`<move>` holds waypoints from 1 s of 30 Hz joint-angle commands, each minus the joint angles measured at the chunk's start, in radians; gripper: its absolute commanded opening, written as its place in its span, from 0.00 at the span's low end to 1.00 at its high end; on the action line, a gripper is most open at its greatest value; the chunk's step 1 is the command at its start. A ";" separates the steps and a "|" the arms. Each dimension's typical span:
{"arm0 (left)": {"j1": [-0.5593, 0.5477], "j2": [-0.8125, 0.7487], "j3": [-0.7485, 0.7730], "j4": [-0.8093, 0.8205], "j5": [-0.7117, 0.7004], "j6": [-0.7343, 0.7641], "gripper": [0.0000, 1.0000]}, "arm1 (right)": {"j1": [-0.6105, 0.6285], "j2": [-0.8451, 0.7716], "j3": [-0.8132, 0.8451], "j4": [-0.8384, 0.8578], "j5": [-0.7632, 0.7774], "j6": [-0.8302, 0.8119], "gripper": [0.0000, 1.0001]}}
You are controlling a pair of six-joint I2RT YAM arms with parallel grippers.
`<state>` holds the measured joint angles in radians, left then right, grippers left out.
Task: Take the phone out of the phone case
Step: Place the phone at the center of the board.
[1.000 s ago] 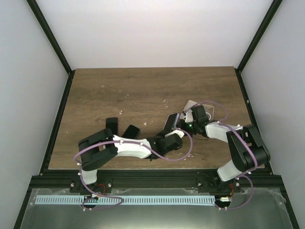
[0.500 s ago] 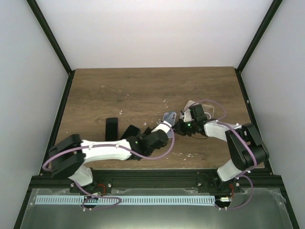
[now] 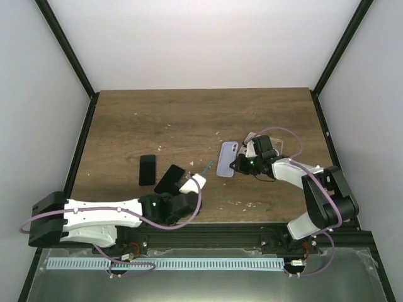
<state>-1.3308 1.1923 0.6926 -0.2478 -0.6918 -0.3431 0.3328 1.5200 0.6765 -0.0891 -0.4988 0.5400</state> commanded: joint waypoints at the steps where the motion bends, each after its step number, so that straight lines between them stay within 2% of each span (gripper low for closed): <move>1: -0.084 0.011 -0.010 -0.183 -0.161 -0.132 0.00 | -0.020 -0.051 0.044 0.005 0.051 -0.034 0.01; 4: -0.123 0.070 -0.015 -0.234 -0.207 -0.182 0.00 | -0.028 -0.062 0.040 0.006 0.051 -0.036 0.01; 7: -0.152 0.150 -0.014 -0.235 -0.230 -0.172 0.00 | -0.033 -0.071 0.033 0.008 0.048 -0.039 0.01; 12: -0.159 0.308 0.017 -0.235 -0.242 -0.207 0.00 | -0.036 -0.084 0.025 0.017 0.046 -0.040 0.01; 18: -0.159 0.575 0.139 -0.392 -0.265 -0.340 0.00 | -0.038 -0.074 0.026 0.016 0.040 -0.040 0.01; 22: -0.157 0.692 0.178 -0.432 -0.223 -0.390 0.00 | -0.041 -0.068 0.028 0.016 0.032 -0.041 0.01; 27: -0.109 0.753 0.191 -0.466 -0.175 -0.468 0.00 | -0.042 -0.054 0.036 0.011 0.028 -0.038 0.01; 28: -0.103 0.754 0.195 -0.476 -0.174 -0.487 0.05 | -0.042 -0.052 0.036 0.011 0.030 -0.037 0.01; 30: -0.099 0.744 0.197 -0.475 -0.172 -0.491 0.23 | -0.042 -0.052 0.037 0.011 0.030 -0.036 0.01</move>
<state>-1.4555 1.9045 0.9024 -0.7044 -1.0630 -0.7258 0.2989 1.4628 0.6788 -0.0875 -0.4675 0.5125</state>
